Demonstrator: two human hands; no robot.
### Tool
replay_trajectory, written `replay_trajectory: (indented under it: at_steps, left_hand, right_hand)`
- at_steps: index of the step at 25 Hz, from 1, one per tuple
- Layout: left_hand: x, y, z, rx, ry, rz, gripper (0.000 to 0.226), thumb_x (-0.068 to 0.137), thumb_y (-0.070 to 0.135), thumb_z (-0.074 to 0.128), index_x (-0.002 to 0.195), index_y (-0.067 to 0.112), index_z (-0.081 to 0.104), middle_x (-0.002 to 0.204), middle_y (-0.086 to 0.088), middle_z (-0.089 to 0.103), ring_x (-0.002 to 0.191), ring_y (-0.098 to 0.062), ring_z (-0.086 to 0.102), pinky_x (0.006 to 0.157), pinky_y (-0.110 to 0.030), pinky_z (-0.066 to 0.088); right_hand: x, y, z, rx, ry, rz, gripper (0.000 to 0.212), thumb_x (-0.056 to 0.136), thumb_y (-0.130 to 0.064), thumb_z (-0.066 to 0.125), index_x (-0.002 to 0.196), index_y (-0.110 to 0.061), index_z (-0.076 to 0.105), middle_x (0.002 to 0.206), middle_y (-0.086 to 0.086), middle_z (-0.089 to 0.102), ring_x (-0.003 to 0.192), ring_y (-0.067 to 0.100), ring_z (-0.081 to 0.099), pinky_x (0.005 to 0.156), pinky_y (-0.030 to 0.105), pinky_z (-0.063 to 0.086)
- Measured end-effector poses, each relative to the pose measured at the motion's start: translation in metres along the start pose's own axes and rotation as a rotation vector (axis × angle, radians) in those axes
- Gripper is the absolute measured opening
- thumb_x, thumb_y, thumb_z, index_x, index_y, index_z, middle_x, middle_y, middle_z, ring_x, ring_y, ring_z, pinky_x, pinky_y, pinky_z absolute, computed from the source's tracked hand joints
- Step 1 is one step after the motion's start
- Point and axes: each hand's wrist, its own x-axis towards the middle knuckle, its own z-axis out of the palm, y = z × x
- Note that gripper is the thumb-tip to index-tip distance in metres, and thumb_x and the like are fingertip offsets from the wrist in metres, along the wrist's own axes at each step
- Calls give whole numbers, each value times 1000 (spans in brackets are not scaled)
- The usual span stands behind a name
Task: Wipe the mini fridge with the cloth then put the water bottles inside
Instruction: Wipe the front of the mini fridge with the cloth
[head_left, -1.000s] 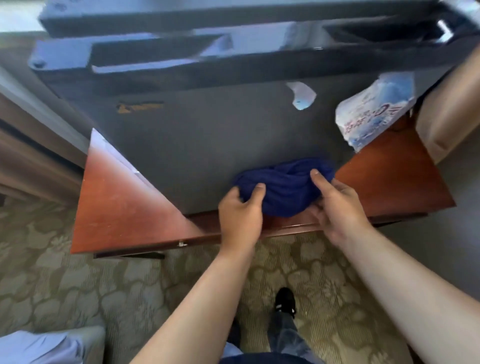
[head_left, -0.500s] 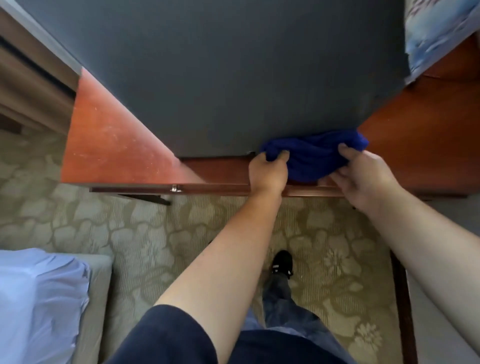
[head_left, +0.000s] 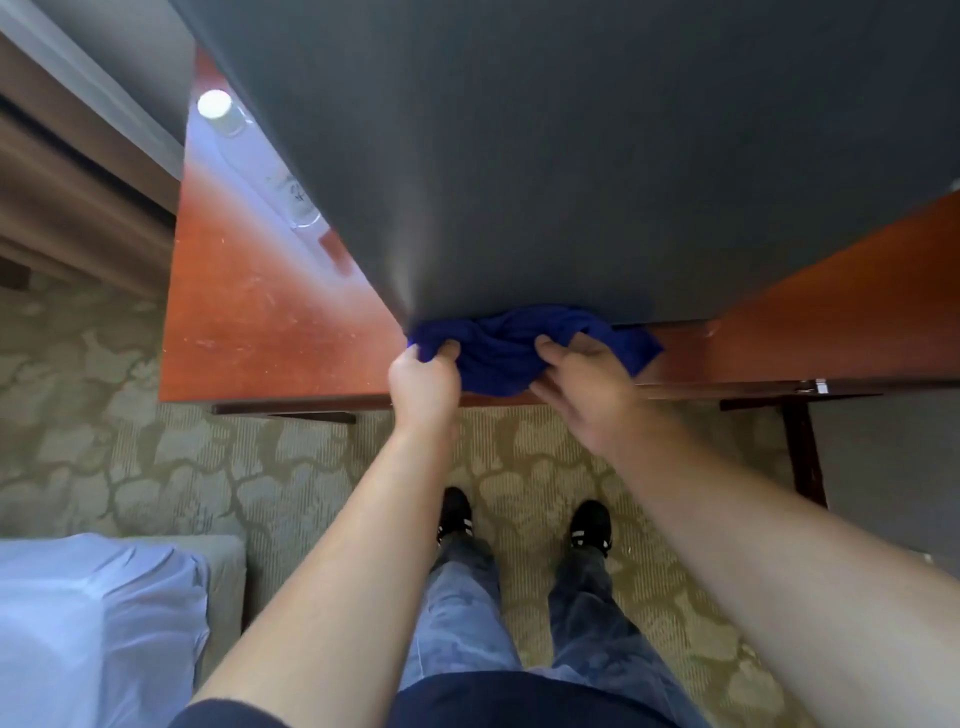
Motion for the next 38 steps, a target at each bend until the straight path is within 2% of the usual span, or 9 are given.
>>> replay_trajectory:
  at_steps: [4, 8, 12, 15, 20, 23, 30, 33, 38]
  left_hand:
    - [20, 24, -54, 21, 125, 102, 10, 93, 6, 61, 94, 8, 70, 75, 0, 67, 68, -14, 57, 54, -16, 48]
    - [30, 35, -69, 111, 70, 160, 8, 90, 12, 63, 87, 14, 71, 81, -3, 70, 70, -15, 57, 65, -28, 49]
    - [12, 24, -43, 192, 38, 129, 22, 91, 7, 61, 71, 13, 53, 68, -3, 52, 66, -19, 41, 52, -26, 38]
    - [-7, 16, -3, 182, 9, 86, 20, 93, 6, 61, 74, 9, 55, 80, -9, 59, 76, -22, 52, 66, -31, 48]
    - [-40, 10, 74, 125, -20, 13, 26, 97, 7, 61, 73, 14, 53, 80, -2, 61, 91, -27, 62, 87, -37, 51]
    - [-61, 1, 119, 91, -99, -32, 6, 98, 12, 63, 98, 6, 60, 102, -8, 67, 101, -28, 66, 97, -40, 54]
    - [-83, -31, 162, 219, 12, 100, 20, 98, 20, 58, 107, 3, 57, 119, -23, 64, 99, -39, 65, 92, -49, 57]
    - [-95, -35, 161, 293, 40, 251, 15, 100, 18, 60, 101, 3, 55, 116, -14, 57, 96, -30, 60, 86, -36, 50]
    - [-104, -41, 155, 476, -182, 374, 16, 99, 23, 63, 99, 8, 58, 111, -8, 60, 95, -21, 59, 81, -27, 45]
  right_hand:
    - [8, 28, 73, -40, -73, 78, 12, 101, -19, 59, 107, -9, 54, 138, 21, 61, 123, 27, 63, 79, 31, 58]
    - [12, 36, 88, -70, -40, 43, 24, 102, -22, 58, 122, -8, 59, 138, 12, 60, 110, 21, 63, 73, 29, 56]
    - [16, 24, 51, -64, 95, 11, 32, 101, -21, 58, 131, -9, 58, 137, 9, 61, 107, 20, 65, 86, 38, 61]
    - [15, 9, 12, -78, 150, -6, 47, 101, -20, 58, 146, -9, 48, 142, 8, 58, 112, 21, 65, 92, 40, 61]
    - [7, -17, -60, -113, 100, -72, 27, 103, -16, 56, 128, -12, 63, 128, 7, 69, 114, 22, 68, 85, 34, 60]
    - [4, -35, -114, -30, 167, -101, 29, 104, -14, 52, 132, -13, 61, 128, 5, 69, 114, 22, 68, 86, 35, 59]
    - [-11, -51, -176, -46, 88, -131, 24, 105, -9, 48, 122, -15, 64, 128, 7, 67, 121, 25, 64, 89, 37, 57]
    - [-13, -45, -178, -44, 64, -146, 29, 107, -8, 44, 128, -16, 62, 127, 7, 69, 117, 24, 67, 87, 36, 58]
    - [-14, -40, -204, -12, 126, -109, 37, 106, -8, 46, 138, -19, 59, 132, 7, 68, 118, 26, 68, 102, 46, 53]
